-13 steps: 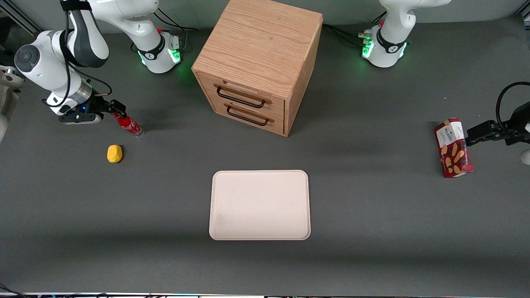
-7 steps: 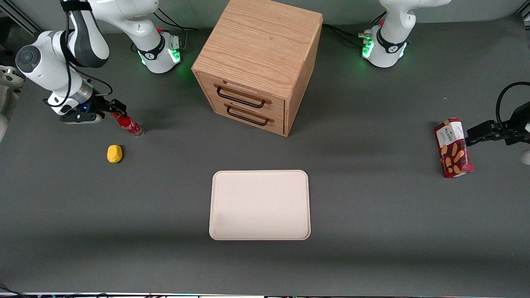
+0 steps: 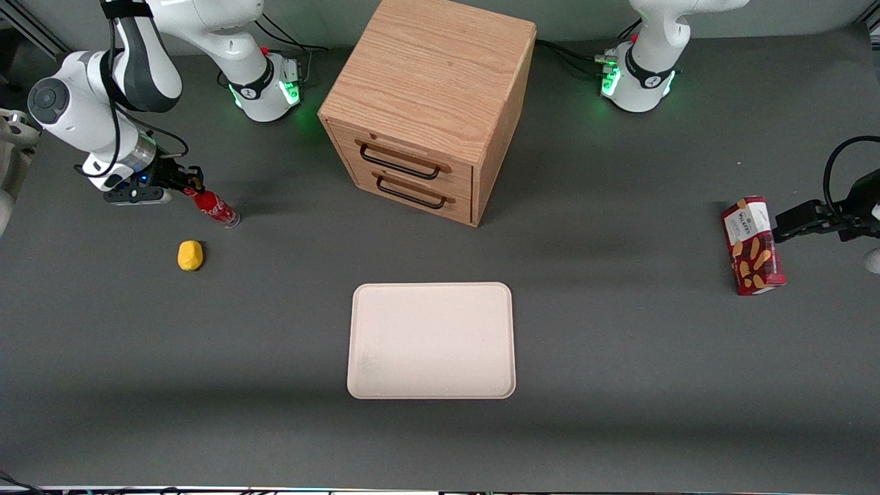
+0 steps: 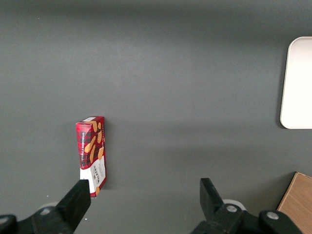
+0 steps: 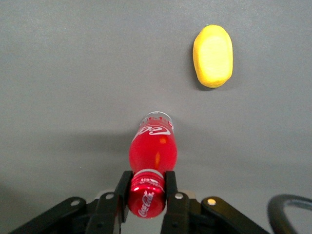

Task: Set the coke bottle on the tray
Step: 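Lower the open right gripper around the bottle's neck and close it, then lift the bottle with the right gripper and carry it over the white tray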

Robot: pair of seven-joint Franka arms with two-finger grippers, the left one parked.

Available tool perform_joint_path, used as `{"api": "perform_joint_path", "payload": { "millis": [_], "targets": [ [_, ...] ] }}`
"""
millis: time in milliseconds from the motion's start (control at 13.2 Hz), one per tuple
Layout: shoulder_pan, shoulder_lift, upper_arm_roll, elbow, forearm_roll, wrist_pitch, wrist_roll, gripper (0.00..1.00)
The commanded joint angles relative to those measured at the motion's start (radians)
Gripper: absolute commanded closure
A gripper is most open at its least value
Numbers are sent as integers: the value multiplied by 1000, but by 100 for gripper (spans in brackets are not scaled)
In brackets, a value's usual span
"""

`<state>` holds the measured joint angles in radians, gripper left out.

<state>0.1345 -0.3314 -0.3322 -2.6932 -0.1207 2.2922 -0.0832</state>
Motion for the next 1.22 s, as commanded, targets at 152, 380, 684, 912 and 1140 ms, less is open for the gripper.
{"api": "perform_joint_path", "payload": {
  "millis": [152,380,684,912,1140],
  "targets": [
    [10,-14,1,91,-20,-118,3,99],
    [13,-15,28,234,-19,-267,-3,99],
    [16,9,82,571,-11,-572,-10,99],
    [51,54,93,818,-7,-761,-9,99],
    [60,110,93,1027,31,-908,-13,99]
  ]
}}
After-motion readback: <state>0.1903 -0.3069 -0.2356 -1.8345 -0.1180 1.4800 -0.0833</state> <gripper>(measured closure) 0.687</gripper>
